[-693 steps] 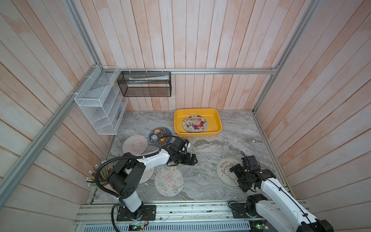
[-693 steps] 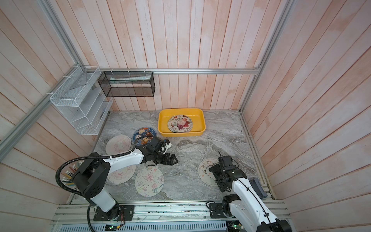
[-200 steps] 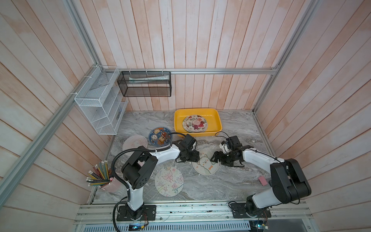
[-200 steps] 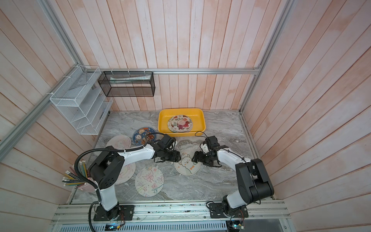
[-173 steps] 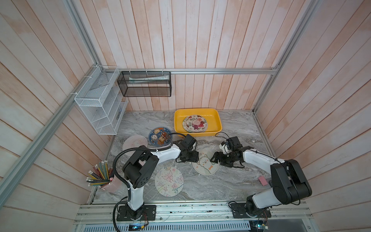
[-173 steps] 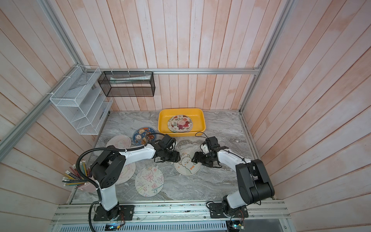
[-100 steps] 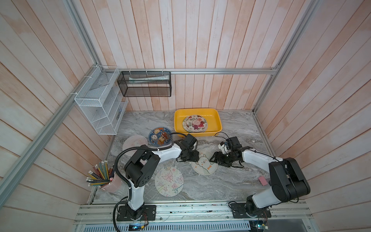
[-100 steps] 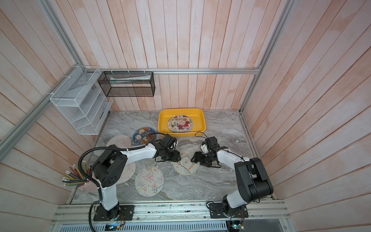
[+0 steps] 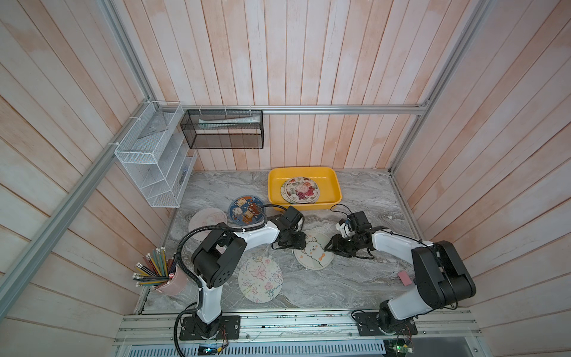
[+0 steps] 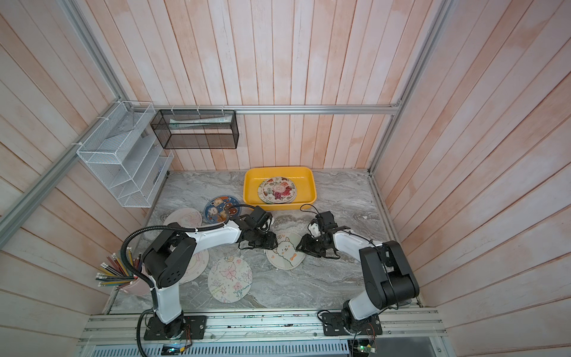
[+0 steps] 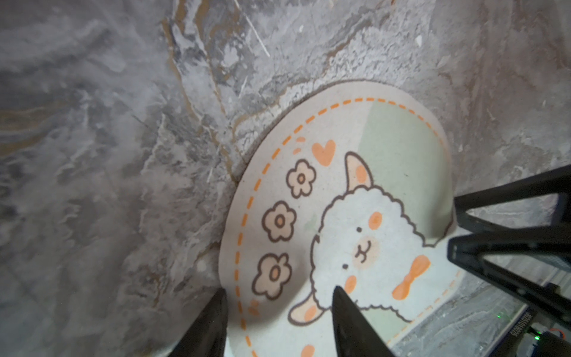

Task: Put the coasters into the storage box
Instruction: Pick up the coaster from the center of the board.

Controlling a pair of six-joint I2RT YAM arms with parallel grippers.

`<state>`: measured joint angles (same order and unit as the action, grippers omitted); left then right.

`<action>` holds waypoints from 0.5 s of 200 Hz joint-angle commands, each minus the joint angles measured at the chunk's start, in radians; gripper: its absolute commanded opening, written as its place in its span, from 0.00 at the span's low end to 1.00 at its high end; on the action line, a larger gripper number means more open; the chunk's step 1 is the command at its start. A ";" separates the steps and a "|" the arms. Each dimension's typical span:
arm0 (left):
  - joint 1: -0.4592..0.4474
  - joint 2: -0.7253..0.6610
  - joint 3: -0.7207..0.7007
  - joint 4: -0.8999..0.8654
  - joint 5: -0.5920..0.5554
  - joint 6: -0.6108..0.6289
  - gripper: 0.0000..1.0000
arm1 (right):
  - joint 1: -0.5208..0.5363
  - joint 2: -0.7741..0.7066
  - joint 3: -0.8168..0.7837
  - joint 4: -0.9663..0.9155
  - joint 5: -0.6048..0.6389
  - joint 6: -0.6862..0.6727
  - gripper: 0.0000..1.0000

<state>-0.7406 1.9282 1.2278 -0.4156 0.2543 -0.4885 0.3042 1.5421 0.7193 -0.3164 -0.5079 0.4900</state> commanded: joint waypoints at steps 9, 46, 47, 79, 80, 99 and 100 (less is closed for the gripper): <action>-0.007 0.023 0.002 -0.016 0.019 0.015 0.55 | 0.005 0.038 -0.028 -0.024 0.000 0.012 0.36; -0.006 0.012 -0.004 -0.012 0.018 0.014 0.55 | 0.006 0.033 -0.016 -0.027 -0.004 0.015 0.15; -0.006 0.012 -0.004 -0.012 0.018 0.014 0.55 | 0.005 0.032 -0.015 -0.028 -0.004 0.015 0.14; 0.003 -0.030 -0.031 0.007 0.022 0.000 0.65 | 0.005 -0.004 0.010 -0.051 -0.016 0.025 0.02; 0.004 -0.032 -0.033 0.009 0.024 -0.001 0.66 | 0.004 -0.006 0.012 -0.052 -0.015 0.026 0.02; 0.030 -0.084 -0.080 0.045 0.041 -0.027 0.77 | 0.005 -0.046 0.055 -0.086 -0.020 0.037 0.01; 0.031 -0.087 -0.082 0.046 0.042 -0.028 0.78 | 0.005 -0.049 0.058 -0.088 -0.021 0.038 0.01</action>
<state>-0.7376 1.9072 1.2037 -0.3920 0.2745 -0.4973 0.3050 1.5509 0.7223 -0.3382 -0.5171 0.5125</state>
